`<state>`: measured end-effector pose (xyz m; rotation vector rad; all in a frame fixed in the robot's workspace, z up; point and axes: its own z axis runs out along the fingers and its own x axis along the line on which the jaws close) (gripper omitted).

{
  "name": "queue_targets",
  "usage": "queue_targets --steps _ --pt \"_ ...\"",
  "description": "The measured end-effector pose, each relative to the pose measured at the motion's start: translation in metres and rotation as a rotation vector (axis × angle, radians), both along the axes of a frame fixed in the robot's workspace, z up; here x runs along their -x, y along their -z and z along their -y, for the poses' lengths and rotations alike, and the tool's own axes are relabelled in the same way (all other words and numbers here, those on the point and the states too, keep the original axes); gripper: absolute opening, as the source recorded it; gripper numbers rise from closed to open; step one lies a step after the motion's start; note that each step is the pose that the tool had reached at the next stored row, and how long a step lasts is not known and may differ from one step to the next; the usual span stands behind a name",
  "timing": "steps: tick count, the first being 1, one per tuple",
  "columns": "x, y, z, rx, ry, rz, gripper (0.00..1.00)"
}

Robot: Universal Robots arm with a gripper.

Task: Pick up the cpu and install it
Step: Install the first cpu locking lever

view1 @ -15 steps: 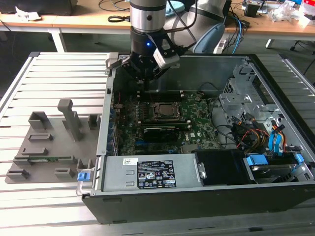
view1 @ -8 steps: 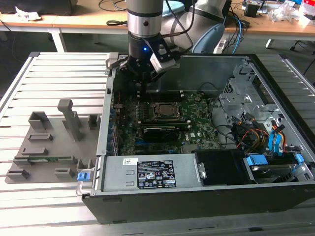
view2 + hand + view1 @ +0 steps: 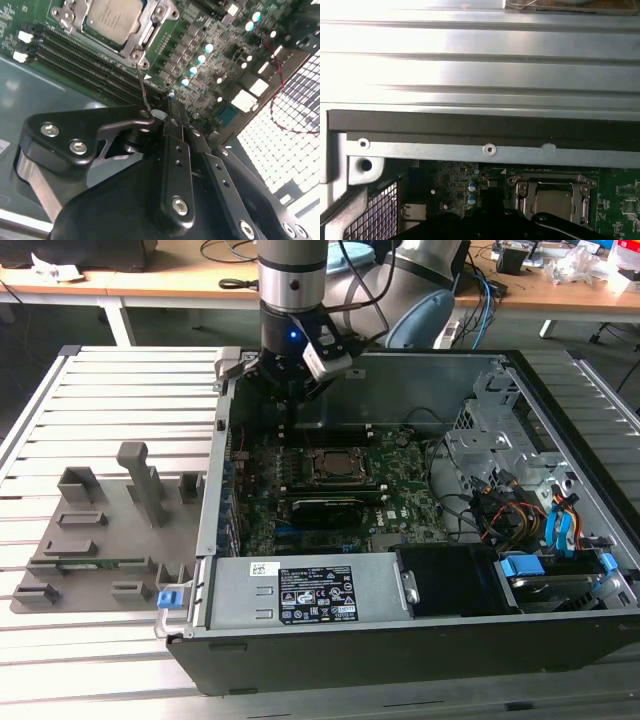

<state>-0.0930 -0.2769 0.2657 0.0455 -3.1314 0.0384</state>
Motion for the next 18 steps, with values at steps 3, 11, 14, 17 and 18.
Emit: queue_targets --steps 3,11,14,17,18 --pt "-0.0044 0.0002 -0.0001 0.0 0.0 0.0 0.11" --pt "-0.0253 0.0004 -0.0001 0.0 0.0 -0.0001 0.11" --pt "-0.0345 0.0004 -0.0001 0.0 0.0 -0.0002 0.11" --pt "-0.0459 0.0005 -0.0001 0.0001 0.0 -0.0007 0.11" --pt "-0.05 0.0005 -0.0001 0.0001 0.0 -0.0009 0.11"
